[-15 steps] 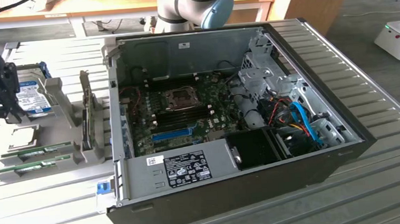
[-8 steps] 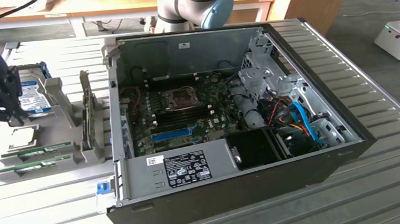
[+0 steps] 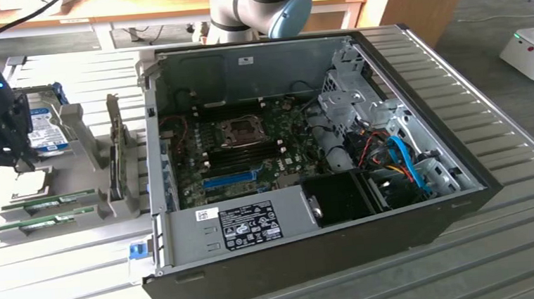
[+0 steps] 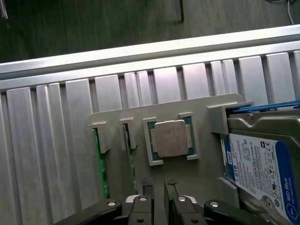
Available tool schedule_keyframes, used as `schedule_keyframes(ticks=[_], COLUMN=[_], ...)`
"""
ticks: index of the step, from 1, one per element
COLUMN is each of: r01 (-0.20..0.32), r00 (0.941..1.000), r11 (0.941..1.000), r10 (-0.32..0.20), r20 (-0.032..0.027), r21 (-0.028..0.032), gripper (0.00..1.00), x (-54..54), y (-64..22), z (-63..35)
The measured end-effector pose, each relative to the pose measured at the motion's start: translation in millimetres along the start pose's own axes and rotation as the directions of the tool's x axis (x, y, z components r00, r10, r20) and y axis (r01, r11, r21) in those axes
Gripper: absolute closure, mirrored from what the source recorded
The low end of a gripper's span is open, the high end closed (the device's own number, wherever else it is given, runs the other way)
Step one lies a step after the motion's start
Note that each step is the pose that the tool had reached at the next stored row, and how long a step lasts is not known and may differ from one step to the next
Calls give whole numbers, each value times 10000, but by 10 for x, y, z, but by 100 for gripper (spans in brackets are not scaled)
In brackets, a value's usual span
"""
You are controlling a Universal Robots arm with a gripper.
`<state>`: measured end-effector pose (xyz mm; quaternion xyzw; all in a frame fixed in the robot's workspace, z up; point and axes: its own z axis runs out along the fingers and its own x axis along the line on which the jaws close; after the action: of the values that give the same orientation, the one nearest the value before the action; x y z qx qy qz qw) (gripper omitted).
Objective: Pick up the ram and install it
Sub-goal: 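Pick up the ram and move it above insertion slot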
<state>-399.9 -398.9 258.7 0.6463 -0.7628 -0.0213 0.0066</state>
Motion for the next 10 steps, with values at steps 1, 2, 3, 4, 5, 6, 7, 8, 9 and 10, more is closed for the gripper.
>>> schedule_keyframes(ticks=[1,2,3,4,5,6,7,8,9,10], r01=[0,-1,-1,0,0,0,0,0,1,8], r00=[10000,10000,10000,10000,10000,10000,10000,10000,10000,10000], r11=[10000,10000,10000,10000,10000,10000,10000,10000,10000,10000], r10=[0,1,1,0,0,0,0,0,-1,-8], r20=[0,1,1,1,0,0,0,0,-2,-3], r21=[1,1,1,1,1,1,0,0,-2,-3], gripper=[76,76,76,76,76,76,76,76,76,76], x=[0,0,0,1,1,1,1,1,2,2], y=[-1,-1,-1,-2,-2,-3,-3,-3,-3,-3], z=[11,22,33,44,55,66,76,83,84,85])
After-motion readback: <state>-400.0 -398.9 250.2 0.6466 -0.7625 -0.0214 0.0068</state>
